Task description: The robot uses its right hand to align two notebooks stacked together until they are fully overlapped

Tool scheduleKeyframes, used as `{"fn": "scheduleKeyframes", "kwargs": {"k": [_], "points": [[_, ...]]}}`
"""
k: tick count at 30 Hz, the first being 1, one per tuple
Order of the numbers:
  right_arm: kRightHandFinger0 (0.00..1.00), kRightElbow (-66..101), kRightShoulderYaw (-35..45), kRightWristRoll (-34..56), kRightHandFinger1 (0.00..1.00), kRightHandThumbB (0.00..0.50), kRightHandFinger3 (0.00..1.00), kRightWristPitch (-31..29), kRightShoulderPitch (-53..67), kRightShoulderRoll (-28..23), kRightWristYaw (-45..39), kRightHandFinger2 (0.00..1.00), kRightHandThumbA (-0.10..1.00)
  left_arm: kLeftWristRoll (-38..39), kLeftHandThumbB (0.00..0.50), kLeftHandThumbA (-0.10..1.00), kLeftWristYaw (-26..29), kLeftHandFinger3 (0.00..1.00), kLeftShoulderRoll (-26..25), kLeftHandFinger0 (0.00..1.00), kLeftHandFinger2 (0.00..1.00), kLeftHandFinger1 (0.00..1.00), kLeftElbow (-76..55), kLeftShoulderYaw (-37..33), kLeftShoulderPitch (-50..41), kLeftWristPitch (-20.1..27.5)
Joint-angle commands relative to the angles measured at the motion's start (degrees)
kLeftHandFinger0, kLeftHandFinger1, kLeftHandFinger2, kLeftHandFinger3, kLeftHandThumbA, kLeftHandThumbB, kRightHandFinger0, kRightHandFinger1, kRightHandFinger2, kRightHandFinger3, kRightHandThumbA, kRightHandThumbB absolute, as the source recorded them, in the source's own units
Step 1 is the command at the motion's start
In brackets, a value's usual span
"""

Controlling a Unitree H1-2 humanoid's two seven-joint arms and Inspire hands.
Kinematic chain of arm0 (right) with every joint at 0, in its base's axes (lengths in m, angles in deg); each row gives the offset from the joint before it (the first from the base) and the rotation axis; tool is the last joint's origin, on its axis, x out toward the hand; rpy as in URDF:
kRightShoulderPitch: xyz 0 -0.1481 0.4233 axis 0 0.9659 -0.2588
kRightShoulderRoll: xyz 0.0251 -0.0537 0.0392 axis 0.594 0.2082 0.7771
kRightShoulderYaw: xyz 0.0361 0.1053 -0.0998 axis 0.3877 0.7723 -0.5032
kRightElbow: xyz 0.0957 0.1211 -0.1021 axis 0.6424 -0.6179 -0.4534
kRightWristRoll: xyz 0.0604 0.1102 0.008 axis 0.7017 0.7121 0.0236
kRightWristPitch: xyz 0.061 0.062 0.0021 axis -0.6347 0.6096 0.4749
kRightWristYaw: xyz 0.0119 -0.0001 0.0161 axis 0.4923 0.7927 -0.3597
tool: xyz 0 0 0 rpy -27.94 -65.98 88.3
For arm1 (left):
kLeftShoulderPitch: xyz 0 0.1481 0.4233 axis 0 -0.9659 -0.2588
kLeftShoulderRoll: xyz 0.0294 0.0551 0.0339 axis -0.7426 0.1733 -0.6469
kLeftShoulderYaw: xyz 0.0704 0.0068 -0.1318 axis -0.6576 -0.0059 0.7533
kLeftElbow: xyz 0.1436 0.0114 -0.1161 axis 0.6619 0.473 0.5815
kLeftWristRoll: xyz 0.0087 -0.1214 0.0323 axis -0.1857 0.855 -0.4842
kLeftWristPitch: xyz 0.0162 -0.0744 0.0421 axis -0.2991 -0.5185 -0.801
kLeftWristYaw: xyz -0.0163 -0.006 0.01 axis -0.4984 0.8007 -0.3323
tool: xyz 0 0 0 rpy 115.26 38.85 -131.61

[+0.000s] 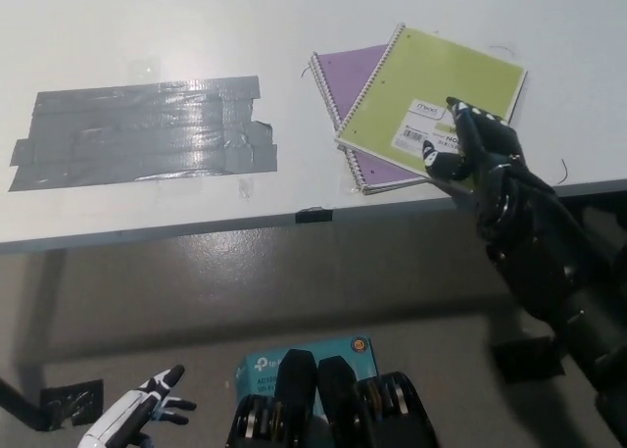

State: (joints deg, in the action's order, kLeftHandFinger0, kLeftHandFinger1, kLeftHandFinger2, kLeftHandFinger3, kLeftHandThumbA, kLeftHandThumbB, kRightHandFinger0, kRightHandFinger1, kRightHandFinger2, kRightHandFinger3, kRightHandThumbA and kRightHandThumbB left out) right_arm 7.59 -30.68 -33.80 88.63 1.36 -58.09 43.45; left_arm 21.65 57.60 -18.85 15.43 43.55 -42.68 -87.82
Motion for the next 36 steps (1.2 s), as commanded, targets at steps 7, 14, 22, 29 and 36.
{"fn": "scheduleKeyframes", "kwargs": {"k": [7,14,22,29,36], "points": [[1.0,2.1,-4.3,-1.1,1.0,0.418,1.0,-2.2,0.5,-0.1,-7.3,1.0,1.0,0.1,0.464,1.0,-0.4,0.99,0.1,0.57,0.67,0.65,0.0,0.8,0.7,1.6],[1.0,1.6,-4.8,0.0,1.0,0.378,1.0,-4.9,1.4,0.1,-8.1,1.0,1.0,0.2,0.472,1.0,-0.9,0.99,-0.3,0.48,0.65,0.58,1.1,0.9,1.0,3.0],[1.0,2.2,-4.8,0.3,1.0,0.371,1.0,-2.4,2.5,-2.0,-10.9,1.0,1.0,0.4,0.486,1.0,-1.4,0.97,-0.6,0.47,0.63,0.57,0.2,1.4,0.5,2.4],[1.0,3.3,-8.9,-1.9,1.0,0.39,1.0,-2.4,3.7,-3.5,-16.6,1.0,1.0,0.8,0.47,1.0,-1.2,0.97,-0.2,0.47,0.6,0.55,0.3,2.2,0.4,3.1],[1.0,5.6,-13.8,-3.8,1.0,0.438,1.0,-8.9,3.2,-5.1,-18.3,1.0,1.0,0.4,0.49,1.0,-1.6,0.97,-0.3,0.47,0.59,0.55,0.2,1.9,0.5,2.8]]}}
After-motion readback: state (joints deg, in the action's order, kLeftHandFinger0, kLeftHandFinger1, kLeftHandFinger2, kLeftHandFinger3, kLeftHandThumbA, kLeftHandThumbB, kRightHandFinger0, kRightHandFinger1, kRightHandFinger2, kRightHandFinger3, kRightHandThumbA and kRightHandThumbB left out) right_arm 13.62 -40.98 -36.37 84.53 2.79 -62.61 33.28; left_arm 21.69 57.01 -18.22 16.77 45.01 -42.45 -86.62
